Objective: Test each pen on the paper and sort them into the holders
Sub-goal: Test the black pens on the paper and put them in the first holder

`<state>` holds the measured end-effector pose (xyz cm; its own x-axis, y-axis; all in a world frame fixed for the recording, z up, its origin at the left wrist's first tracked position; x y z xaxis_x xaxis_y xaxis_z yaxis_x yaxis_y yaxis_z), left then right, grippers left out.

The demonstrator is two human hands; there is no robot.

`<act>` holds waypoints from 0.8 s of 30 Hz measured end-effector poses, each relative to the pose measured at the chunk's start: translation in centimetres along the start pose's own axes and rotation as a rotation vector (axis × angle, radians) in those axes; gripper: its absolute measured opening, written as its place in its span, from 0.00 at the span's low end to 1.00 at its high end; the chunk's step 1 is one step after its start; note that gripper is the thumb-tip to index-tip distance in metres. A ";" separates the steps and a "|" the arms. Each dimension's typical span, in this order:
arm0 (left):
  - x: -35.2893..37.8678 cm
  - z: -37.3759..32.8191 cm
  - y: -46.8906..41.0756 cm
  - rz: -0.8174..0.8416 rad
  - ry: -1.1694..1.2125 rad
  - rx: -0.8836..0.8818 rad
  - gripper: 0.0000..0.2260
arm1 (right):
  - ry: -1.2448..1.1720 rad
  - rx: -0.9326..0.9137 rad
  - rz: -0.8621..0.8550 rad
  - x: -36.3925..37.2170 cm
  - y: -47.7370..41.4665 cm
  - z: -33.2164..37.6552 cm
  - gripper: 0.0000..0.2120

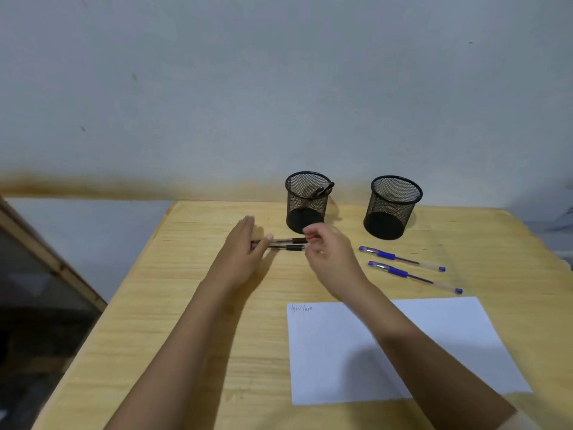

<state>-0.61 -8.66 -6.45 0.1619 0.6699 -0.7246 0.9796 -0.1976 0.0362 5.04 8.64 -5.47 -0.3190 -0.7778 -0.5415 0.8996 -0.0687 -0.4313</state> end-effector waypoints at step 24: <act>-0.5 3.6 3.8 0.036 -0.232 -0.059 0.31 | -0.276 0.145 -0.010 1.1 -1.5 1.0 0.05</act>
<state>2.57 -12.35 -8.43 0.1721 0.4794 -0.8606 0.9801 -0.1714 0.1005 3.65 7.24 -4.74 -0.2532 -0.9155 -0.3127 0.9362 -0.1505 -0.3177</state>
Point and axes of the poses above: each hand's wrist, its own y-axis away from the middle knuckle, its own x-axis out of the palm, z = x × y, the point moved 3 cm from there along -y, towards the middle knuckle, and after that the axes turned 9 degrees about -x, right-handed, at the moved point
